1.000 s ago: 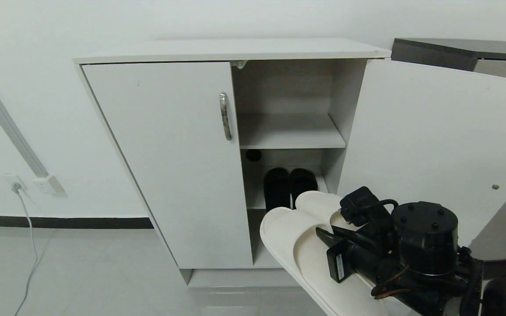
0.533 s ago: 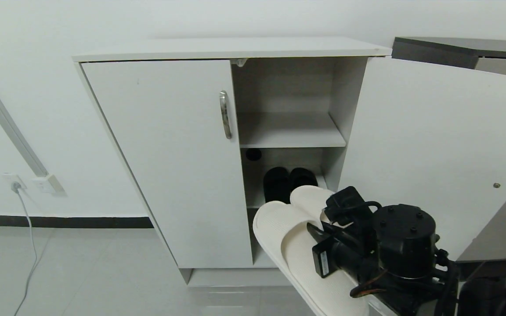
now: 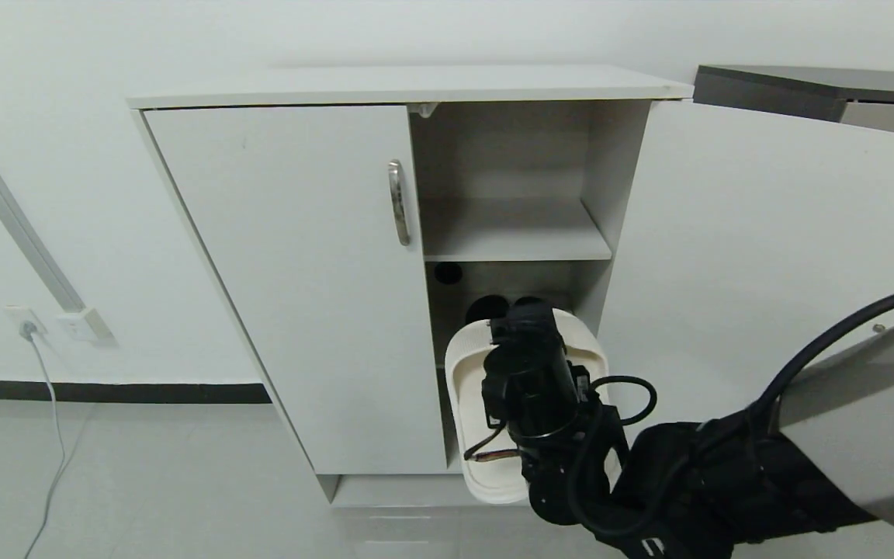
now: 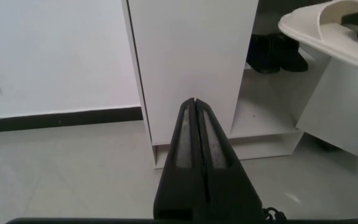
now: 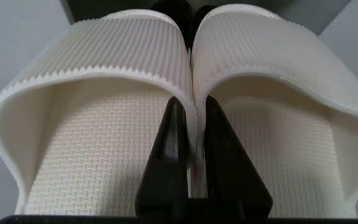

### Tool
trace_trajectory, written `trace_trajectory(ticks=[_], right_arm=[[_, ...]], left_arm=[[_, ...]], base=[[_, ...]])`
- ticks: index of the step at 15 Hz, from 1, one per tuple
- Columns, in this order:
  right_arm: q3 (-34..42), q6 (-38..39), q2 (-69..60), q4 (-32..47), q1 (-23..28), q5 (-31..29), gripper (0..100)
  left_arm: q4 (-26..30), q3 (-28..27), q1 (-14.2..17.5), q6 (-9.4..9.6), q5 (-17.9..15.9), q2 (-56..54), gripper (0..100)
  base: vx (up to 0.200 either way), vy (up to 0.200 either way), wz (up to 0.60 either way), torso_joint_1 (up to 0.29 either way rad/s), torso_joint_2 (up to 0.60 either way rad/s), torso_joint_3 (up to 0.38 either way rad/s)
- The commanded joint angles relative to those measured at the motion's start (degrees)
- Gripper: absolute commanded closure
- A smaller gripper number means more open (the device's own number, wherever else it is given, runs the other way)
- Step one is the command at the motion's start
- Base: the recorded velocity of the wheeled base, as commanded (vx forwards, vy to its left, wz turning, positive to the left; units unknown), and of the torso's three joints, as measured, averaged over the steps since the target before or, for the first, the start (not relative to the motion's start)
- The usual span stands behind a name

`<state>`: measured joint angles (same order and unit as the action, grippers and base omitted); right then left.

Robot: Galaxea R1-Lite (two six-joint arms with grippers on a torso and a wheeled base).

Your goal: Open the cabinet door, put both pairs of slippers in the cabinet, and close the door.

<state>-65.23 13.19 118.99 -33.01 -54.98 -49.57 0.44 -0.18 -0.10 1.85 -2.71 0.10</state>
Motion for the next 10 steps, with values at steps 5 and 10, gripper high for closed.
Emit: trace_trajectory(ticks=[5, 10], right_arm=[[-12.99, 0.96, -6.4, 13.32, -0.39, -2.82, 100], [-13.61, -0.53, -6.49, 13.06, 0.4, -2.82, 100]], left_arm=[[0.0, 0.01, 0.01, -0.01, -0.02, 0.08, 100], [0.0, 0.01, 0.01, -0.1, -0.02, 0.08, 100]], base=[[0.0, 0.0, 0.0, 0.0, 0.0, 0.0], [0.0, 0.0, 0.0, 0.0, 0.0, 0.0]])
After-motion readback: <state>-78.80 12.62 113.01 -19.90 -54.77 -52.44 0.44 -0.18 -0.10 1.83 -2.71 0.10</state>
